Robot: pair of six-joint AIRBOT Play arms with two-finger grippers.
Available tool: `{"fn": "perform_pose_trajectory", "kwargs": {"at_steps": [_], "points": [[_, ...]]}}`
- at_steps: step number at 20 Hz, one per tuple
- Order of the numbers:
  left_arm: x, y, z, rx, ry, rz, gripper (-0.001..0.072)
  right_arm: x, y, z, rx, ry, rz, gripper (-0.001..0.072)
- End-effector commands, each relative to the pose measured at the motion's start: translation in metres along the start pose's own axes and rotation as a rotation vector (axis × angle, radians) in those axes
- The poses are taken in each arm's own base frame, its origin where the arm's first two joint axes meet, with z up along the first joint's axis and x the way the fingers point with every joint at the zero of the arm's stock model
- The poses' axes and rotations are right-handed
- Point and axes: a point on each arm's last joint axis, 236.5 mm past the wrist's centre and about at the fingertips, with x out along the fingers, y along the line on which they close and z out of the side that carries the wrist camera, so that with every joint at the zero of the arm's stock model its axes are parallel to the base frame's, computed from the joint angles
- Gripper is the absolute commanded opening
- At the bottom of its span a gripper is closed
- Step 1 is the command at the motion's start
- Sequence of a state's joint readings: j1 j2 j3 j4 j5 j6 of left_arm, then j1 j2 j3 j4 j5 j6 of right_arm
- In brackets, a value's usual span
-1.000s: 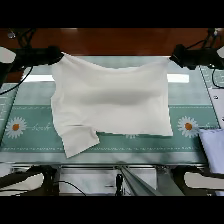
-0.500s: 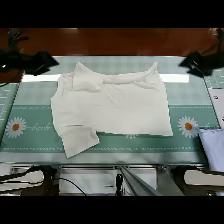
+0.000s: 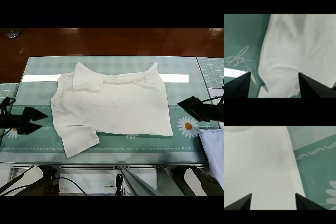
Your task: Fold the shirts.
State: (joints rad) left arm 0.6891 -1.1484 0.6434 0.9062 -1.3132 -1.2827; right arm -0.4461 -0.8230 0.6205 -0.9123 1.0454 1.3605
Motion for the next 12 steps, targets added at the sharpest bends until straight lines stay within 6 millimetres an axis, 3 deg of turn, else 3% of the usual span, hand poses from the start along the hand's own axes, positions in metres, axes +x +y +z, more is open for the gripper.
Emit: {"fn": "perform_pose_trajectory", "kwargs": {"at_steps": [1, 2, 5, 12], "points": [[0.014, 0.033, -0.037, -0.107, 0.068, 0.008, 0.0707, -0.003, 0.008, -0.020, 0.018, -0.043, 0.053, 0.0618], [0.017, 0.031, -0.036, -0.110, 0.058, -0.005, 0.0707, -0.003, 0.009, -0.020, 0.020, -0.044, 0.057, 0.0618], [0.027, 0.000, -0.022, -0.065, -0.027, -0.161, 0.0707, -0.003, 0.009, -0.018, 0.029, -0.051, 0.057, 0.0618], [0.047, -0.004, -0.024, 0.004, -0.032, -0.118, 0.0706, -0.003, 0.009, -0.019, 0.045, -0.045, 0.059, 0.0618]]}}
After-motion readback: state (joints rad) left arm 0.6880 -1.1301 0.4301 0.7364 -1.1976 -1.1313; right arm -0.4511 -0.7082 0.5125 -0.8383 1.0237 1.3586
